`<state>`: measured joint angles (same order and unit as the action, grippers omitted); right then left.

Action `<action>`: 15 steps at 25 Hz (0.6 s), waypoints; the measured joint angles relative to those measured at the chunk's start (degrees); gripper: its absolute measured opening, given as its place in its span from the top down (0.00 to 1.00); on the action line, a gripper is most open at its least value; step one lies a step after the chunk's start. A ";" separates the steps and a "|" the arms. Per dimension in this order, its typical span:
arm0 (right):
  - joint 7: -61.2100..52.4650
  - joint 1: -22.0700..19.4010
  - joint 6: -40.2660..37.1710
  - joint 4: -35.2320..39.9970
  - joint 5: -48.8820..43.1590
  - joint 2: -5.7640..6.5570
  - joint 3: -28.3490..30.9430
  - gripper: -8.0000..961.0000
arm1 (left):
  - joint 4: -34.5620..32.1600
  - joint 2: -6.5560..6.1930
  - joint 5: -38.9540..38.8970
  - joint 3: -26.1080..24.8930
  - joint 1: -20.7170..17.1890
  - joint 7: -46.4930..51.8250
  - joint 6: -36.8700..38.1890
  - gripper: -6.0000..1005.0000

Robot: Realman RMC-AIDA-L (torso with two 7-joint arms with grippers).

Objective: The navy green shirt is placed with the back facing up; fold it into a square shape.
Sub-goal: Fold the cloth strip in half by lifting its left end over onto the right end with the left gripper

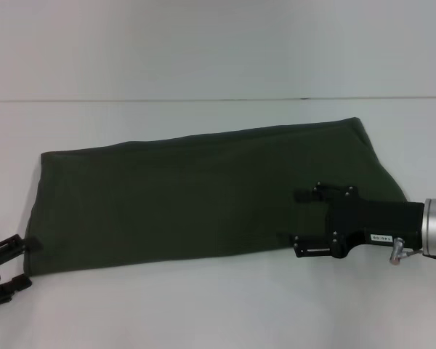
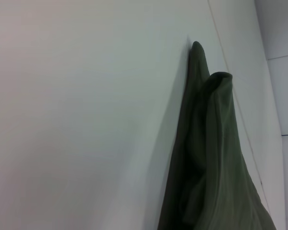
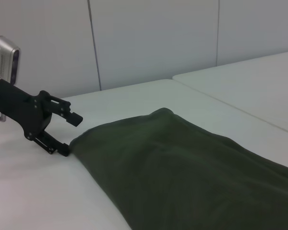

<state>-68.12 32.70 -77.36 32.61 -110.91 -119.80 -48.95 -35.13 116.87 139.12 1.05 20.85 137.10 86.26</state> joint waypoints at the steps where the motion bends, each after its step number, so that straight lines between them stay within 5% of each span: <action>1: 0.00 -0.04 -0.03 0.00 0.00 0.00 0.00 0.03 | 0.17 0.01 -0.02 0.00 0.06 0.03 -0.20 0.11; 15: 0.00 -0.20 -0.62 0.00 0.00 0.01 0.00 0.03 | 3.21 -0.48 -0.45 0.56 3.93 0.19 -3.67 0.11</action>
<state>-68.11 32.50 -77.98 32.61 -110.91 -119.79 -48.95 -31.91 116.39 138.66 1.61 24.78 137.29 82.59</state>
